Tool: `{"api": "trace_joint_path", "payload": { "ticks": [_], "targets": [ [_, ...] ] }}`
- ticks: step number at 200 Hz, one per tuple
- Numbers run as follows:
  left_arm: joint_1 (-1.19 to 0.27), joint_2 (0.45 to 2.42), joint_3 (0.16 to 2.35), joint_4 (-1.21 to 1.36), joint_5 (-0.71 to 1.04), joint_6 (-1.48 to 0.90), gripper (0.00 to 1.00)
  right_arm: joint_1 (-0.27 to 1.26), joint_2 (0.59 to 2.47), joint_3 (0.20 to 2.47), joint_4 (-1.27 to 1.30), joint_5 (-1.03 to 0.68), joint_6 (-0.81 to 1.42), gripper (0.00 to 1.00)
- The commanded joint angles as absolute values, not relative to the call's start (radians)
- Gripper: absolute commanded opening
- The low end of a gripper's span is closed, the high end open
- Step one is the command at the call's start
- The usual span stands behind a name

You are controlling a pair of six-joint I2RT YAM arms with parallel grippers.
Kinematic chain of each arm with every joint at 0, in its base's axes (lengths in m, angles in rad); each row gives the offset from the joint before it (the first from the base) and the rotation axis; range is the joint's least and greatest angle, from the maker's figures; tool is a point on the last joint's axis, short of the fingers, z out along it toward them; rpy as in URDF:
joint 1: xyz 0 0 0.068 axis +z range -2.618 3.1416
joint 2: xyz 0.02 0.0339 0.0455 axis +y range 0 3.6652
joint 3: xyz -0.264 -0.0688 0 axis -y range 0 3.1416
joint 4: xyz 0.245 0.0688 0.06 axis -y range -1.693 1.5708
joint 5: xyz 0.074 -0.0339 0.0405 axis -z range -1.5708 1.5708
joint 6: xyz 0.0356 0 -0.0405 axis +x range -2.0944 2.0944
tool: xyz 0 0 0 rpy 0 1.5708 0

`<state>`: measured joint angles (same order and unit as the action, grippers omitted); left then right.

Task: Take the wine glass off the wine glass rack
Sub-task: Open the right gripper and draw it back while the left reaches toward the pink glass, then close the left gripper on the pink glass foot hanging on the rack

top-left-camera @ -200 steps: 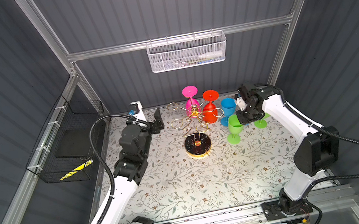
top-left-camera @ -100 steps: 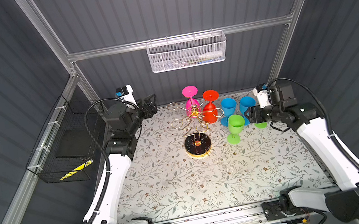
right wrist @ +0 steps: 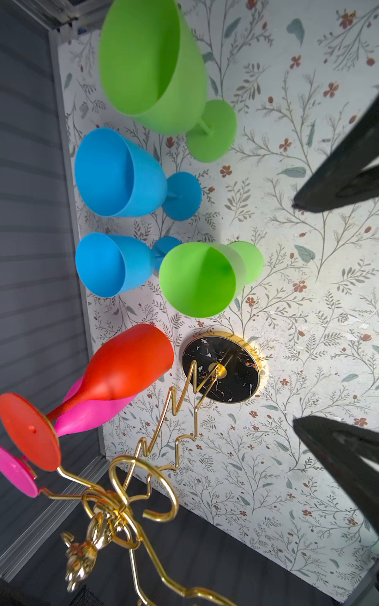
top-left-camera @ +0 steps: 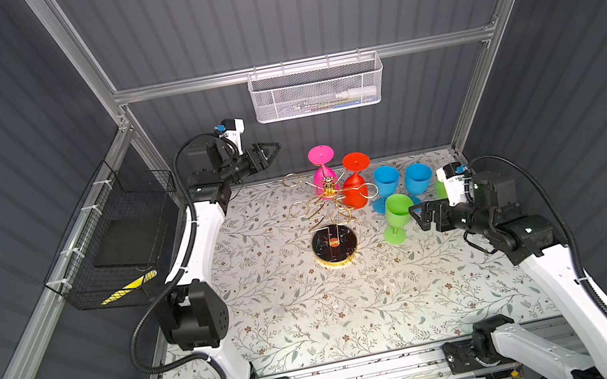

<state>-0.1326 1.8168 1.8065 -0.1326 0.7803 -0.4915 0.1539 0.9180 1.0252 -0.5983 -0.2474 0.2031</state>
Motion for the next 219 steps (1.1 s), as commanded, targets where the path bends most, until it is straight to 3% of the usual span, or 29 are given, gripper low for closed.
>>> {"api": "trace_joint_path", "payload": {
  "ticks": [1, 124, 219],
  "targets": [
    [-0.146, 1.859, 1.873, -0.188, 0.87, -0.508, 0.65, 0.153, 0.883, 0.999, -0.584, -0.273, 0.225, 0.99],
    [-0.28, 2.124, 2.241, -0.487, 0.807, -0.331, 0.65, 0.152, 0.875, 0.992, -0.595, -0.277, 0.226, 0.99],
    [-0.308, 2.142, 2.254, -0.546, 0.735, -0.272, 0.62, 0.152, 0.88, 0.988, -0.587, -0.275, 0.218, 0.99]
  ]
}}
